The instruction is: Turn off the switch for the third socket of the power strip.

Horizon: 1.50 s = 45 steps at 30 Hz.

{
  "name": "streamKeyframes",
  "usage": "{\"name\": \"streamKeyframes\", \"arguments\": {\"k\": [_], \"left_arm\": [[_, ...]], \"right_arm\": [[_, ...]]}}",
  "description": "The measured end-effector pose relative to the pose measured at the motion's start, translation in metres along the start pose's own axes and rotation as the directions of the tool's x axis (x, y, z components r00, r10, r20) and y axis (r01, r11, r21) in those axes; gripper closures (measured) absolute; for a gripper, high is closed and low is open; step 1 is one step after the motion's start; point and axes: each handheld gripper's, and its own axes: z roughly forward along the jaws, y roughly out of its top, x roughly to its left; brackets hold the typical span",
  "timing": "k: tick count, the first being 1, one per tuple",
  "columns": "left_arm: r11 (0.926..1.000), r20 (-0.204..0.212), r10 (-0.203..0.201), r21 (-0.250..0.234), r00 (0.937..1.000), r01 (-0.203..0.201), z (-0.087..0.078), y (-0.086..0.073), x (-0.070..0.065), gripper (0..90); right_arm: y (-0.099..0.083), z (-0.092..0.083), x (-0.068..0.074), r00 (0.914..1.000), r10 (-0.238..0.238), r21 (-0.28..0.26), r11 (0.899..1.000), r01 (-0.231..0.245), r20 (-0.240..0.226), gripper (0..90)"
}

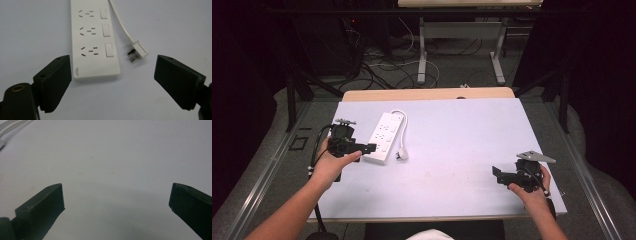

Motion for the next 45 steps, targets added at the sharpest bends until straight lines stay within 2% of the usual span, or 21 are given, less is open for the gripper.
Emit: {"name": "streamKeyframes", "arguments": {"k": [1, 4, 5, 6, 13, 17, 22, 23, 24, 25, 26, 27, 28, 29, 32, 36, 37, 39, 40, 45], "left_arm": [[0.9999, 0.005, 0.003, 0.013, 1.0, -0.003, 0.0, 0.001, 0.001, 15.7], [0.9994, 0.014, -0.021, 0.027, 0.9997, 0.021, 0.003, 0.004, 0.004, 17.1], [0.9992, 0.02, -0.036, 0.016, 0.9992, 0.035, 0.005, 0.004, 0.005, 17.8], [0.9989, 0.021, -0.038, 0.03, 0.9991, 0.037, 0.005, 0.006, 0.006, 18.3], [0.9967, 0.0, -0.075, 0.031, 0.9972, 0.075, 0.011, 0.013, 0.014, 24.1], [0.9962, -0.001, -0.077, 0.041, 0.9971, 0.077, 0.012, 0.016, 0.016, 27.5], [0.9948, 0.006, -0.094, 0.039, 0.9955, 0.094, 0.017, 0.02, 0.018, 37.4], [0.9952, 0.013, -0.089, 0.042, 0.996, 0.088, 0.018, 0.021, 0.019, 37.4], [0.995, 0.002, -0.096, 0.026, 0.9954, 0.096, 0.02, 0.021, 0.019, 39.2], [0.9952, 0.024, -0.089, 0.043, 0.9957, 0.088, 0.02, 0.022, 0.02, 39.7], [0.9951, 0.02, -0.096, 0.026, 0.9952, 0.095, 0.023, 0.022, 0.019, 39.8], [0.9952, 0.026, -0.087, 0.047, 0.9959, 0.086, 0.023, 0.024, 0.02, 39.8], [0.9955, 0.016, -0.09, 0.033, 0.9958, 0.089, 0.025, 0.024, 0.02, 40.0], [0.9952, 0.029, -0.086, 0.049, 0.9958, 0.085, 0.025, 0.025, 0.02, 40.0], [0.9956, 0.033, -0.082, 0.049, 0.9961, 0.08, 0.029, 0.026, 0.02, 40.5], [0.9942, 0.026, -0.1, 0.043, 0.9946, 0.099, 0.034, 0.026, 0.02, 42.0], [0.9927, 0.033, -0.107, 0.059, 0.9937, 0.105, 0.034, 0.027, 0.02, 42.7], [0.9927, 0.023, -0.112, 0.048, 0.9935, 0.111, 0.036, 0.026, 0.02, 43.4], [0.9908, 0.037, -0.122, 0.065, 0.9919, 0.119, 0.038, 0.027, 0.022, 46.9], [0.9886, 0.045, -0.135, 0.074, 0.9899, 0.131, 0.043, 0.027, 0.023, 50.9]], "right_arm": [[0.0, 0.0, 0.0, 1.0, 0.0, 0.0, 1.0, 0.0, 0.0, 0.0], [0.0, 0.0, 0.0, 1.0, 0.004, 0.002, 1.0, -0.004, 0.0, 0.0], [0.0, 0.0, 0.0, 1.0, 0.009, 0.004, 1.0, -0.009, 0.0, 0.0], [0.0, 0.0, 0.0, 1.0, 0.008, 0.004, 1.0, -0.008, 0.0, 0.0], [-0.001, 0.001, 0.0, 1.0, 0.009, 0.002, 1.0, -0.009, 0.003, 0.0], [-0.001, 0.001, -0.001, 1.0, 0.008, 0.001, 1.0, -0.008, 0.002, 0.0], [-0.001, 0.002, -0.002, 0.9999, 0.009, 0.008, 1.0, -0.009, -0.008, 0.0], [-0.001, 0.002, -0.002, 0.9999, 0.009, 0.008, 1.0, -0.009, -0.008, 0.0], [-0.001, 0.002, -0.003, 0.9999, 0.01, 0.01, 1.0, -0.01, -0.007, 0.0], [-0.001, 0.002, -0.003, 0.9999, 0.011, 0.01, 1.0, -0.011, -0.008, 0.0], [-0.001, 0.002, -0.003, 0.9999, 0.012, 0.011, 1.0, -0.012, -0.008, 0.0], [-0.001, 0.002, -0.003, 0.9999, 0.012, 0.011, 1.0, -0.012, -0.008, 0.0], [-0.001, 0.002, -0.003, 0.9999, 0.013, 0.012, 1.0, -0.013, -0.008, 0.0], [-0.001, 0.002, -0.003, 0.9999, 0.013, 0.012, 1.0, -0.013, -0.009, 0.0], [-0.001, 0.002, -0.003, 0.9998, 0.019, 0.011, 1.0, -0.018, -0.009, 0.0], [-0.001, 0.002, -0.004, 0.9997, 0.02, 0.016, 1.0, -0.019, -0.011, 0.0], [-0.002, 0.003, -0.003, 0.9997, 0.024, 0.009, 1.0, -0.024, -0.005, 0.0], [-0.001, 0.002, -0.004, 0.9997, 0.024, 0.014, 1.0, -0.023, -0.011, 0.0], [-0.001, 0.003, -0.004, 0.9997, 0.024, 0.011, 1.0, -0.024, -0.008, 0.0], [-0.002, 0.003, -0.003, 0.9996, 0.029, 0.011, 1.0, -0.029, -0.005, 0.0]]}}
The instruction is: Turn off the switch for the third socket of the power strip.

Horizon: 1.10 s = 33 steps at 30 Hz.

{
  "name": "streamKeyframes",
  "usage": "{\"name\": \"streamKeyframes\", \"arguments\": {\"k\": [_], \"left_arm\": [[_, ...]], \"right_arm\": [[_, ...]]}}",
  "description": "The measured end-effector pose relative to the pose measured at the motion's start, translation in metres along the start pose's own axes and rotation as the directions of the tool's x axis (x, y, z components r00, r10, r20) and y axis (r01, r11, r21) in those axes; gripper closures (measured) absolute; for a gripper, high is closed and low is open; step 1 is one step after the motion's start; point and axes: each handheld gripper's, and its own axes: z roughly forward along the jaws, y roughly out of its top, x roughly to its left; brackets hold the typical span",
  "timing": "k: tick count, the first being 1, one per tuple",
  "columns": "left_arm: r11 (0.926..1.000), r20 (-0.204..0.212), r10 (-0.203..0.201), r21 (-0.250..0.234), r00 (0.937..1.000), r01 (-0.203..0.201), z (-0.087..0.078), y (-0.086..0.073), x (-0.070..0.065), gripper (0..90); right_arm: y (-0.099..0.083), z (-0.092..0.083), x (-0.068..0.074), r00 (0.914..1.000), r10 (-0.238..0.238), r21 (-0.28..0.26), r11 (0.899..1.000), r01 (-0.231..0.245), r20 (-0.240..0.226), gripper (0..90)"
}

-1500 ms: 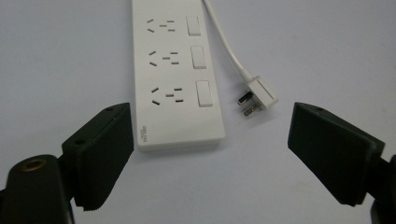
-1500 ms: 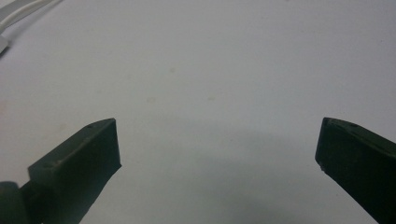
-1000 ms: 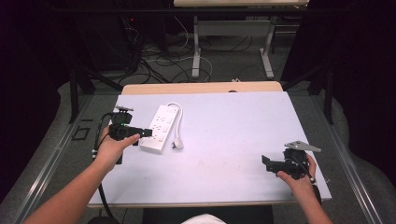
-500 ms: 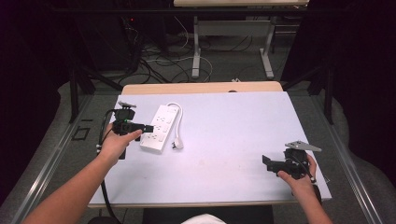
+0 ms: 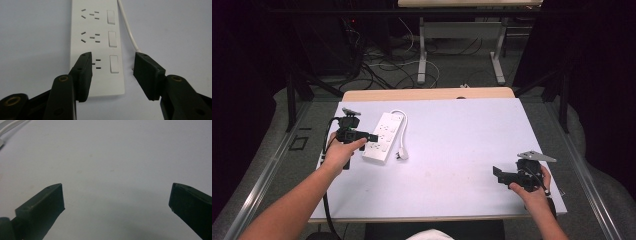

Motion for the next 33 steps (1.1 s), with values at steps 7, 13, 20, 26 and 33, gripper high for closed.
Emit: {"name": "streamKeyframes", "arguments": {"k": [7, 13, 20, 26, 33], "left_arm": [[0.9996, 0.003, 0.004, 0.029, 1.0, -0.004, 0.007, 0.001, 0.001, 62.4], [0.9988, -0.004, 0.009, 0.048, 1.0, -0.009, 0.011, 0.001, 0.001, 70.6], [0.9987, -0.014, 0.006, 0.052, 0.9999, -0.005, 0.016, 0.0, 0.001, 79.0], [0.9983, -0.018, 0.013, 0.057, 0.9997, -0.012, 0.02, 0.001, 0.0, 85.1], [0.9975, -0.025, 0.021, 0.068, 0.9995, -0.02, 0.027, 0.002, -0.002, 89.7]], "right_arm": [[0.0, 0.001, -0.001, 1.0, 0.001, 0.0, 1.0, -0.001, 0.001, 0.0], [0.0, 0.001, -0.001, 1.0, -0.004, -0.001, 1.0, 0.004, 0.0, 0.0], [0.0, 0.0, -0.002, 0.9999, -0.007, 0.007, 1.0, 0.007, -0.008, 0.0], [0.0, 0.001, -0.001, 1.0, -0.001, 0.004, 1.0, 0.001, -0.004, 0.0], [0.0, 0.001, -0.001, 1.0, -0.002, 0.002, 1.0, 0.002, -0.003, 0.0]]}}
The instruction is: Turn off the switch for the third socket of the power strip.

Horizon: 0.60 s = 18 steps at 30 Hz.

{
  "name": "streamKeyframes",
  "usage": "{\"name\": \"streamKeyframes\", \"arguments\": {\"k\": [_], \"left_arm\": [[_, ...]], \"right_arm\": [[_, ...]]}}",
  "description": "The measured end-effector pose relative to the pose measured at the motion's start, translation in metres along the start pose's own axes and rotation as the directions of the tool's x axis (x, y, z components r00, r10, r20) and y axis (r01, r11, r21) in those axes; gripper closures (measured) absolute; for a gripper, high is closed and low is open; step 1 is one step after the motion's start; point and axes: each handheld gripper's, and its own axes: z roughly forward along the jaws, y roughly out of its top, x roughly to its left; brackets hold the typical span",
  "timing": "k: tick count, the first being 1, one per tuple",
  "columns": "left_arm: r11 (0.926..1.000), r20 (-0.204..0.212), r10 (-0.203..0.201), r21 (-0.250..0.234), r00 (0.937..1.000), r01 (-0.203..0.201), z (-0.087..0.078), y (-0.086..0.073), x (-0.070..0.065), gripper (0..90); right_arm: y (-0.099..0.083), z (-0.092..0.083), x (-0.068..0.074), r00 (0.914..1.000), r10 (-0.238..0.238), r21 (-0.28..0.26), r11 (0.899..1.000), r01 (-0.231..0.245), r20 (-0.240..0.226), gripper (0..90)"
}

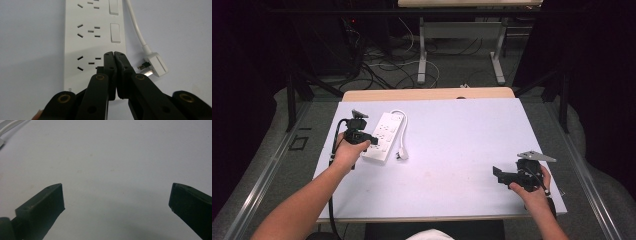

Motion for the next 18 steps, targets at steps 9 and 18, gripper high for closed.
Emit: {"name": "streamKeyframes", "arguments": {"k": [9, 18], "left_arm": [[0.9998, 0.003, -0.002, 0.021, 1.0, 0.002, 0.009, 0.001, -0.003, 90.0], [0.9989, 0.012, -0.013, 0.044, 0.9998, 0.013, 0.022, -0.003, -0.005, 90.0]], "right_arm": [[0.0, -0.001, -0.001, 1.0, 0.004, 0.007, 1.0, -0.004, -0.007, 0.0], [0.0, -0.001, -0.001, 1.0, 0.0, 0.006, 1.0, 0.0, -0.007, 0.0]]}}
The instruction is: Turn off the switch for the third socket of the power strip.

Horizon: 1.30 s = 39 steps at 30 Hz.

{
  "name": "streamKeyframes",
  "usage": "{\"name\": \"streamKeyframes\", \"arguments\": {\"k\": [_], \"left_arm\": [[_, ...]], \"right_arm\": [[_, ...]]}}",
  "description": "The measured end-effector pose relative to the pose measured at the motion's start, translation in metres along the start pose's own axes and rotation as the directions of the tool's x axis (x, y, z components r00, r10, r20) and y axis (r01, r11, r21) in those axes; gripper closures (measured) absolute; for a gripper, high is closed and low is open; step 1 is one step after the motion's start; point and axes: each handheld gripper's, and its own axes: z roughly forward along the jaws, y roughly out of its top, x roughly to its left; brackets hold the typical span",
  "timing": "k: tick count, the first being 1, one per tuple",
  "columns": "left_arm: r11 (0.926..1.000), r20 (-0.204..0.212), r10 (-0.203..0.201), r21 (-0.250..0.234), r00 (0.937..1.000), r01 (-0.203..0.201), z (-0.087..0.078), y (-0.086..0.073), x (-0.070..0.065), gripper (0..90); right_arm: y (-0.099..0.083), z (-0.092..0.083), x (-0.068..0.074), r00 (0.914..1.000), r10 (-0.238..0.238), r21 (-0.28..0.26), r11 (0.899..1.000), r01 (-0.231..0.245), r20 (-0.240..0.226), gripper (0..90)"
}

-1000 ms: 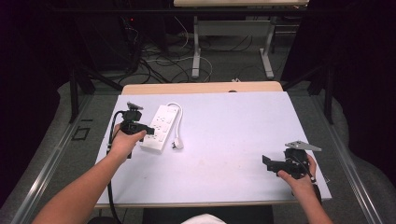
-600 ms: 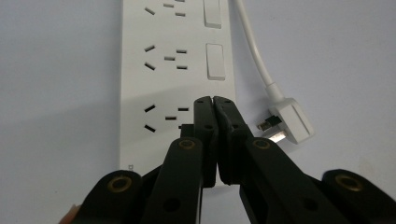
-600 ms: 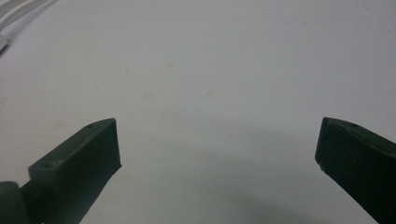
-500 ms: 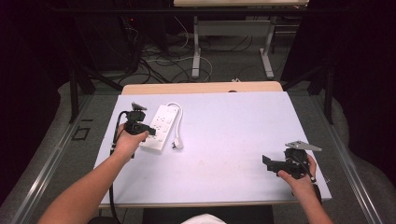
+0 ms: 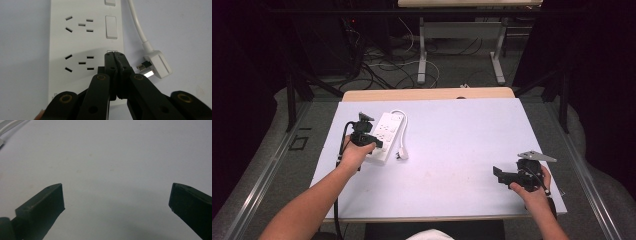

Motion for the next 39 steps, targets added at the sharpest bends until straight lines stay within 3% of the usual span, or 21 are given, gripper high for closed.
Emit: {"name": "streamKeyframes", "arguments": {"k": [12, 21, 26, 39], "left_arm": [[1.0, 0.001, -0.006, 0.005, 1.0, 0.006, 0.0084, -0.0017, 0.0, 90.0], [1.0, 0.004, -0.006, 0.001, 1.0, 0.006, 0.009, -0.0024, -0.0001, 90.0], [0.9998, -0.006, 0.015, 0.015, 0.9999, -0.015, 0.0103, -0.0035, -0.001, 90.0], [1.0, 0.001, 0.006, 0.007, 1.0, -0.006, 0.01, -0.005, 0.0, 90.0]], "right_arm": [[-0.0003, 0.0002, -0.0001, 1.0, -0.005, 0.002, 1.0, 0.005, -0.001, 0.0], [-0.0002, 0.0, 0.0001, 1.0, -0.004, 0.0, 1.0, 0.004, -0.002, 0.0], [-0.0002, 0.0, 0.0001, 1.0, -0.005, 0.0, 1.0, 0.005, -0.002, 0.0], [-0.0002, 0.0001, 0.0002, 1.0, -0.003, 0.0, 1.0, 0.003, -0.002, 0.0]]}}
